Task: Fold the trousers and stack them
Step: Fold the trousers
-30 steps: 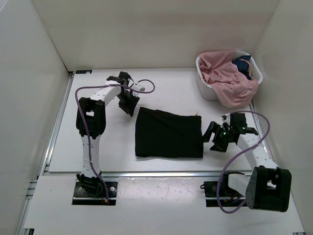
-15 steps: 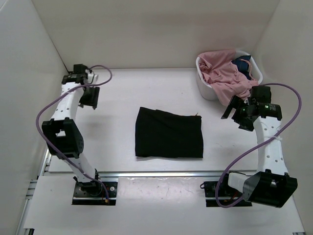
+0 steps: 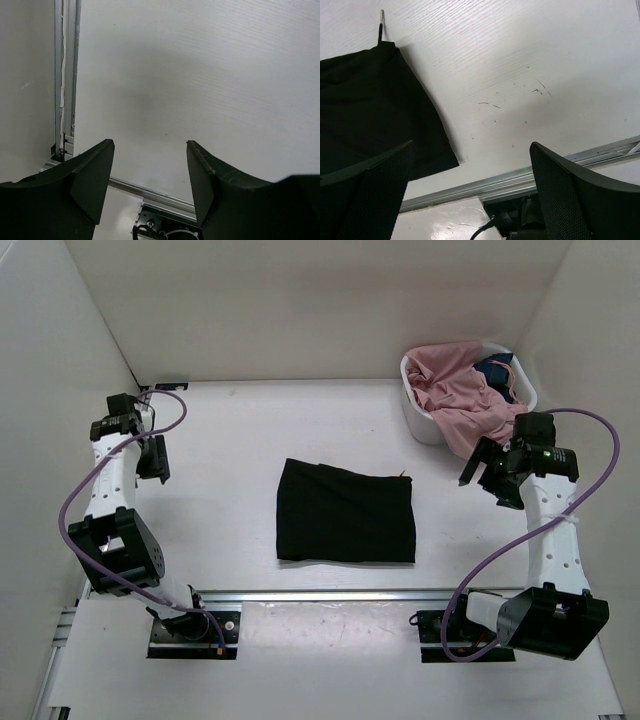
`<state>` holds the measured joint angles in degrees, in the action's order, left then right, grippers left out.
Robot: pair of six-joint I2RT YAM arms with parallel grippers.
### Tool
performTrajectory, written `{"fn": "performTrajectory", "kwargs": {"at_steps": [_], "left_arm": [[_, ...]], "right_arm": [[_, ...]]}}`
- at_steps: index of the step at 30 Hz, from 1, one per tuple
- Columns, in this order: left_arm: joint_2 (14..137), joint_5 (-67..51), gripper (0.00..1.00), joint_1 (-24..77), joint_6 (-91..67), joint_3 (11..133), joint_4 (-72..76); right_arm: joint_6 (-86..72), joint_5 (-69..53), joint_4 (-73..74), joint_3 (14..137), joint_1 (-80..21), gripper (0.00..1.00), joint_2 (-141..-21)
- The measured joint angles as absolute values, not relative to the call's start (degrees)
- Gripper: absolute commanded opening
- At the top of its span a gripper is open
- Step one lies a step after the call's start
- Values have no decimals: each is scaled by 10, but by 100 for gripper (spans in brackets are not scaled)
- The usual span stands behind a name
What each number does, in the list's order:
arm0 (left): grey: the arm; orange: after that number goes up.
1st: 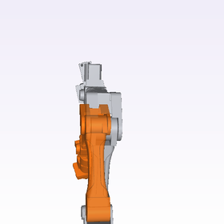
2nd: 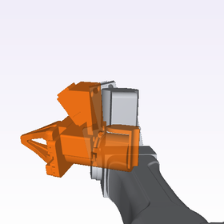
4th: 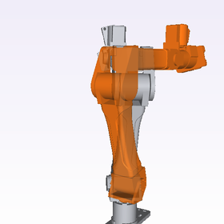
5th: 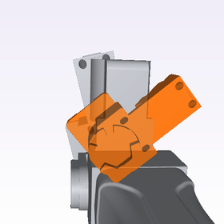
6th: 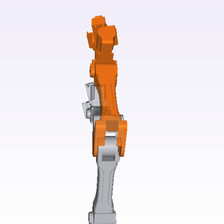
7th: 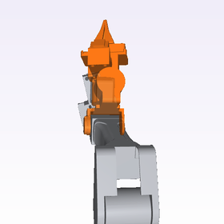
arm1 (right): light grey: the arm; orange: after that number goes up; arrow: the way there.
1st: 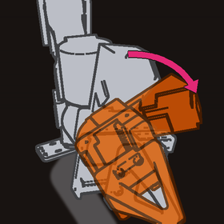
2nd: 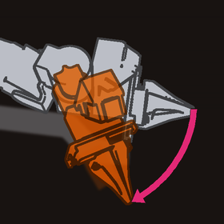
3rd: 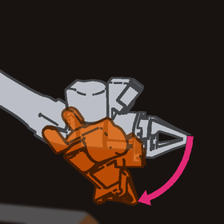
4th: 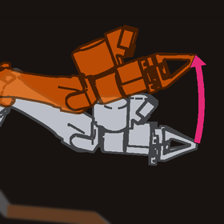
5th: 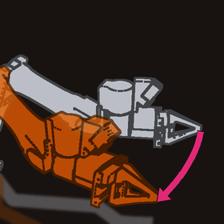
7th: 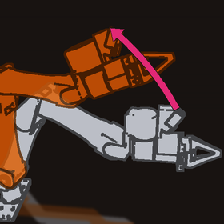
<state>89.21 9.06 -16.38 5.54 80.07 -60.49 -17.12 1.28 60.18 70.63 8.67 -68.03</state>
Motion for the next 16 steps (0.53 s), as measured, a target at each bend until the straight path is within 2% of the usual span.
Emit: {"fn": "performTrajectory", "kwargs": {"at_steps": [16], "left_arm": [[886,81,72,-163,53,787,-597]], "right_arm": [[-171,35,600,706,87,99,-679]]}}
